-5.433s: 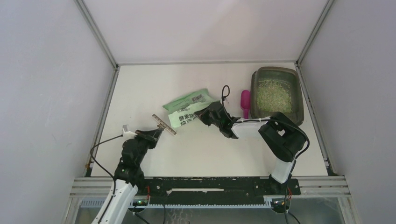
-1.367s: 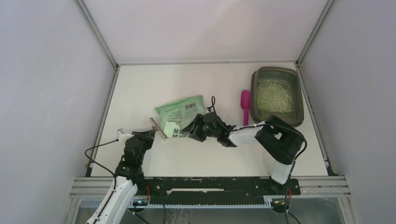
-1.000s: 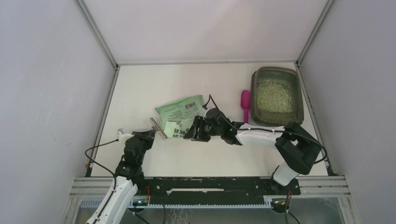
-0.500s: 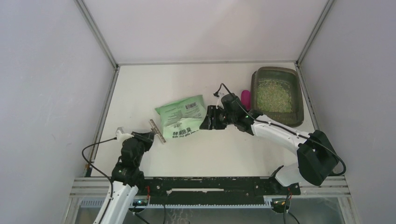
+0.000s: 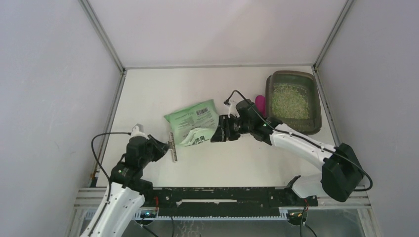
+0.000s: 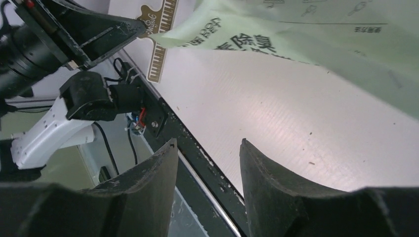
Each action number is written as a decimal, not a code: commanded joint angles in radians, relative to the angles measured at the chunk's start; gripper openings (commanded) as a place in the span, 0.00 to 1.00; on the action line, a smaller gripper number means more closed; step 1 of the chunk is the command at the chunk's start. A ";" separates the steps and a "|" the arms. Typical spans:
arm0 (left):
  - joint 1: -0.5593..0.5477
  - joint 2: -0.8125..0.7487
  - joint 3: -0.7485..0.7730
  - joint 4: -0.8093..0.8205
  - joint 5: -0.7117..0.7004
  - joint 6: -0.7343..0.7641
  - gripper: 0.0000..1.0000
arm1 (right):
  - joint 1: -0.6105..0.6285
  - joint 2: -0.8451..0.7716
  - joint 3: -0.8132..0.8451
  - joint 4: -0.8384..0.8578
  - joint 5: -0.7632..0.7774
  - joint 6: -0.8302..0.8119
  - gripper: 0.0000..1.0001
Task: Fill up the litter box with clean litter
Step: Place the clamp at the center of the board, then close the cat litter bag at the center of the board.
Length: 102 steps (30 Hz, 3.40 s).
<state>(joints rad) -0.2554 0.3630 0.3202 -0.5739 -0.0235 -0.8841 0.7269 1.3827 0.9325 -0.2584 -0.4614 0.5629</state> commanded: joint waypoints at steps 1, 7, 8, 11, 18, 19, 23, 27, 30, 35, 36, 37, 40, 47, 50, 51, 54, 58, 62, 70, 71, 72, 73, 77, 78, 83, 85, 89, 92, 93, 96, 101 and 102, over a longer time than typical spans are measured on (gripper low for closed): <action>-0.112 0.144 0.273 0.011 0.110 0.145 0.10 | -0.009 -0.124 0.023 -0.050 -0.024 -0.048 0.56; -0.412 0.382 0.523 0.032 0.075 0.201 0.12 | -0.037 -0.268 0.022 -0.238 0.136 -0.066 0.56; -0.465 0.441 0.553 0.042 0.064 0.219 0.12 | -0.051 -0.288 0.017 -0.272 0.178 -0.055 0.56; -0.606 0.624 0.623 0.104 0.062 0.272 0.12 | -0.123 -0.372 -0.037 -0.339 0.273 -0.008 0.57; -0.721 0.986 0.670 0.394 0.210 0.337 0.14 | -0.315 -0.555 -0.165 -0.404 0.398 0.046 0.60; -0.732 1.055 0.688 0.412 0.236 0.349 0.14 | -0.335 -0.569 -0.183 -0.394 0.389 0.047 0.60; -0.750 1.228 0.743 0.494 0.304 0.373 0.17 | -0.395 -0.543 -0.244 -0.355 0.333 0.043 0.61; -0.761 1.344 0.780 0.561 0.365 0.379 0.24 | -0.403 -0.505 -0.260 -0.316 0.317 0.038 0.61; -0.777 1.395 0.799 0.616 0.386 0.376 0.33 | -0.406 -0.466 -0.261 -0.275 0.281 0.023 0.62; -0.775 1.395 0.790 0.638 0.367 0.390 0.51 | -0.428 -0.388 -0.232 -0.235 0.229 -0.002 0.63; -0.775 1.374 0.786 0.636 0.366 0.394 0.65 | -0.432 -0.376 -0.223 -0.235 0.228 -0.008 0.65; -0.775 1.356 0.781 0.633 0.364 0.398 0.69 | -0.438 -0.362 -0.214 -0.234 0.226 -0.013 0.66; -0.775 1.271 0.769 0.541 0.303 0.406 0.75 | -0.453 -0.326 -0.182 -0.229 0.219 -0.007 0.66; -0.763 0.794 0.637 0.287 -0.039 0.334 1.00 | -0.449 -0.150 -0.090 -0.158 0.012 0.180 0.66; -0.703 0.672 0.616 0.137 -0.125 0.292 1.00 | -0.398 -0.075 -0.073 -0.102 0.005 0.281 0.65; -0.673 0.646 0.598 0.105 -0.119 0.277 1.00 | -0.373 -0.054 -0.064 -0.087 0.020 0.311 0.65; -0.616 0.542 0.502 0.104 -0.132 0.221 1.00 | -0.292 0.040 -0.001 -0.092 0.070 0.378 0.65; -0.596 0.449 0.400 0.110 -0.176 0.156 1.00 | -0.198 0.155 0.095 -0.107 0.115 0.481 0.65; -0.596 0.403 0.367 0.060 -0.208 0.151 1.00 | -0.141 0.235 0.175 -0.120 0.190 0.545 0.66; -0.596 0.221 0.307 -0.028 -0.312 0.109 1.00 | -0.064 0.404 0.294 -0.180 0.206 0.558 0.66; -0.595 0.205 0.306 -0.036 -0.317 0.109 1.00 | -0.055 0.404 0.294 -0.187 0.217 0.559 0.66; -0.593 0.196 0.304 -0.040 -0.322 0.109 1.00 | -0.047 0.407 0.293 -0.190 0.224 0.560 0.66; -0.592 0.191 0.302 -0.043 -0.323 0.111 1.00 | -0.041 0.410 0.295 -0.193 0.223 0.558 0.66; -0.589 0.216 0.280 -0.007 -0.282 0.113 1.00 | -0.007 0.359 0.293 -0.210 0.325 0.505 0.65; -0.590 0.231 0.268 0.010 -0.272 0.111 1.00 | -0.001 0.339 0.293 -0.211 0.347 0.479 0.64; -0.589 0.336 0.212 0.058 -0.315 0.086 1.00 | 0.029 0.229 0.288 -0.255 0.476 0.340 0.65; -0.581 0.345 0.186 0.085 -0.340 0.071 1.00 | -0.005 0.233 0.282 -0.274 0.398 0.338 0.65; -0.534 0.316 0.158 0.107 -0.351 0.054 1.00 | -0.039 0.276 0.280 -0.279 0.342 0.350 0.66; -0.506 0.267 0.168 0.086 -0.363 0.054 1.00 | -0.068 0.312 0.262 -0.231 0.269 0.416 0.66; -0.496 0.257 0.174 0.080 -0.361 0.061 1.00 | -0.073 0.325 0.257 -0.218 0.247 0.439 0.66; -0.463 0.262 0.201 0.050 -0.348 0.088 1.00 | -0.076 0.360 0.256 -0.204 0.206 0.500 0.66; -0.446 0.293 0.217 0.051 -0.333 0.102 1.00 | -0.061 0.351 0.230 -0.198 0.176 0.588 0.67; -0.444 0.291 0.215 0.055 -0.330 0.102 1.00 | -0.060 0.335 0.212 -0.187 0.175 0.600 0.67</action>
<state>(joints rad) -0.7101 0.6445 0.4862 -0.5362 -0.3553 -0.8040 0.6552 1.7592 1.1728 -0.4923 -0.2379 1.0687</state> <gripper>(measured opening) 0.996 0.665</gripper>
